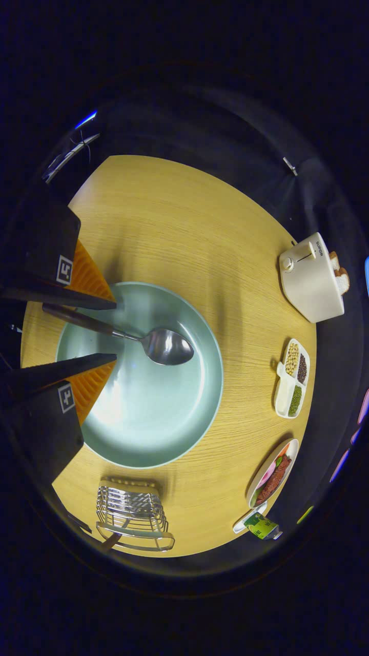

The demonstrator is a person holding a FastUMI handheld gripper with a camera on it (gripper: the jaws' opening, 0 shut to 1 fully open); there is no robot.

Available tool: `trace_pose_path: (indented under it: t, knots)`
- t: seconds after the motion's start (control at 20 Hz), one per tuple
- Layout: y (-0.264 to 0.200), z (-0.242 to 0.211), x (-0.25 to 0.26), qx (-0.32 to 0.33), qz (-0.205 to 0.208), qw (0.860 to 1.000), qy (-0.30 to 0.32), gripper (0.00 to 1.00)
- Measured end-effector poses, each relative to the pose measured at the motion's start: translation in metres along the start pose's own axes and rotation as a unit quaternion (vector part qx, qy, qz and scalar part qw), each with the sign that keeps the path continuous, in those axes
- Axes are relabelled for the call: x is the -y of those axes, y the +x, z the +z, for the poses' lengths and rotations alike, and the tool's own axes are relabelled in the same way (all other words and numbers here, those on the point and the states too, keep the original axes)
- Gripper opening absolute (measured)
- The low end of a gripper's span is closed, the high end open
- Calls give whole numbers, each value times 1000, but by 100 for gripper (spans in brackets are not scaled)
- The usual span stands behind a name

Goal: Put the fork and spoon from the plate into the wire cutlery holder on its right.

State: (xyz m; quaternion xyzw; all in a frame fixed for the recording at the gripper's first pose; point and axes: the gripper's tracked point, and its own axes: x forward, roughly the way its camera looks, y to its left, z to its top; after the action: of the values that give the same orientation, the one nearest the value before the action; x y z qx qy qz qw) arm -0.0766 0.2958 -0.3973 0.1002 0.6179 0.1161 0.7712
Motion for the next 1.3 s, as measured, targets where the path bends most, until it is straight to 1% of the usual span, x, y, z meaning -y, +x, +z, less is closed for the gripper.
trace_pose_path:
  t: [0.15, 0.2, 0.25, 0.3, 0.35, 0.4, 0.5, 0.65, 0.85, 1.0, 1.1, 1.2, 1.3]
  knots:
    - [11, -4, 3, -10, -15, 1000, -3, 55]
    - [12, -5, 3, -16, -17, 1000, -4, 51]
    - [19, -5, 4, -19, -19, 1000, -4, 41]
    - [11, -6, 11, -22, -32, 999, -4, 29]
    - [10, -6, 10, -21, -27, 999, -3, 17]
    - [16, -5, 12, -20, -22, 1000, -3, 12]
    - [10, 0, 12, -7, -16, 1000, 2, 8]
    - [-6, 9, 13, 6, 0, 1000, 0, 8]
    - [-48, 22, 29, 18, 18, 999, -31, 7]
    - [-88, 34, 58, 19, 22, 998, -54, 7]
    - [-115, 42, 89, 17, 8, 998, -61, 7]
    - [-137, 49, 118, 19, 2, 998, -54, 7]
    - [-154, 50, 140, 1, 1, 999, -52, 7]
